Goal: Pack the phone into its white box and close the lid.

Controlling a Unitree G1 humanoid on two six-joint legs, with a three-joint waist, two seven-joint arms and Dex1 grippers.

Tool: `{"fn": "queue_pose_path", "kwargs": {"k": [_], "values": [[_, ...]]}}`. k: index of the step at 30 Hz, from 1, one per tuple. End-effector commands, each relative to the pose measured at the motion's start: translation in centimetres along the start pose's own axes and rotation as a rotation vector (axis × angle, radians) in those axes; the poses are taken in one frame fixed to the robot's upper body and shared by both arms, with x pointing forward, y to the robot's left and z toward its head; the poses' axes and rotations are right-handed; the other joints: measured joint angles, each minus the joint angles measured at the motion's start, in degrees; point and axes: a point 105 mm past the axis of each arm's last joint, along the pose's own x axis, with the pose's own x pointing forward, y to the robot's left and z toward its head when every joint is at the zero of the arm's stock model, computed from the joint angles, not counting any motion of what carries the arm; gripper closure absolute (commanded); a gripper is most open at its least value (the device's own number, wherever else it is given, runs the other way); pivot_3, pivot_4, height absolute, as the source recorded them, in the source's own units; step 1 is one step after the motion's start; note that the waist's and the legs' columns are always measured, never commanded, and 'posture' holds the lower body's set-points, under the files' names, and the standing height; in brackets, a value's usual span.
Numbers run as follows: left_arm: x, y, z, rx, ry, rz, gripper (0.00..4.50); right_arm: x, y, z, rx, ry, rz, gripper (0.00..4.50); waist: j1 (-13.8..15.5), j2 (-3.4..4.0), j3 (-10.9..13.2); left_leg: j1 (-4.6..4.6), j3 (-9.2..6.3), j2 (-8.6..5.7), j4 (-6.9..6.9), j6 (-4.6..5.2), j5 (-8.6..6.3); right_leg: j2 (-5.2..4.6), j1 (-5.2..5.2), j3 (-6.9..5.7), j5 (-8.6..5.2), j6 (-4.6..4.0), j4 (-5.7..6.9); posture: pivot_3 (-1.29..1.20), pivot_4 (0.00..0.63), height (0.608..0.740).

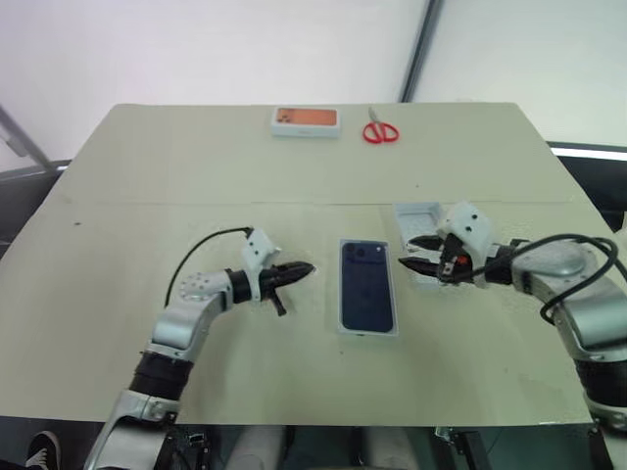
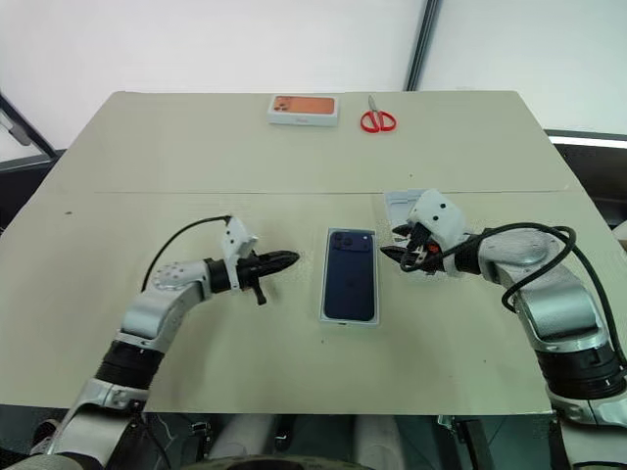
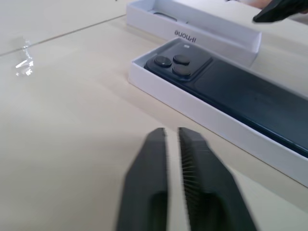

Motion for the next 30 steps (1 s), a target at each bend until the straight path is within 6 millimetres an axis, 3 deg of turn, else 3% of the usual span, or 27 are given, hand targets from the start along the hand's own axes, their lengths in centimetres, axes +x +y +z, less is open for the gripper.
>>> {"fn": "queue_pose_path", "kwargs": {"k": [1, 5, 12, 20, 30], "values": [[-2.1, 0.5, 3.0, 0.063, -0.075, -0.033, 2.07, 0.1, -1.0, -0.6, 0.071, 0.055, -0.092, 0.01, -0.05, 0.02, 0.00, -0.03, 0.02, 0.00, -0.01, 0.00, 0.00, 0.00, -0.06, 0.02, 0.00, 0.00, 0.01, 0.00, 0.150, 0.740], [-3.5, 0.3, 3.8, 0.045, -0.085, -0.085, 0.03, 0.5, -1.7, -0.4, 0.213, 0.082, -0.145, 0.00, -0.46, 0.08, 0.03, -0.03, 0.11, 0.01, -0.01, -0.03, 0.02, 0.00, -0.17, 0.13, 0.01, -0.01, 0.13, 0.00, 0.150, 0.740], [-4.2, -0.1, 4.1, 0.059, -0.084, -0.125, 0.03, 1.0, -1.7, -0.4, 0.348, 0.151, -0.174, 0.00, -0.28, 0.08, 0.04, -0.04, 0.09, 0.01, -0.04, -0.04, 0.03, 0.00, -0.19, 0.13, 0.01, -0.01, 0.15, 0.00, 0.150, 0.740], [-3.4, -0.6, 3.9, 0.073, -0.106, -0.122, 0.03, 0.9, -0.9, -0.9, 0.372, 0.265, -0.223, 0.00, -0.40, 0.08, 0.04, -0.05, 0.11, 0.01, -0.03, -0.04, 0.04, 0.01, -0.20, 0.14, 0.01, -0.01, 0.17, 0.00, 0.150, 0.740], [-3.0, -1.2, 3.3, 0.080, -0.112, -0.082, 0.03, 2.6, -0.1, 0.1, 0.424, 0.250, -0.311, 0.00, -1.43, 0.09, 0.04, -0.07, 0.14, 0.02, -0.07, -0.05, 0.05, 0.03, -0.31, 0.21, 0.01, -0.01, 0.28, 0.00, 0.150, 0.740]]}}
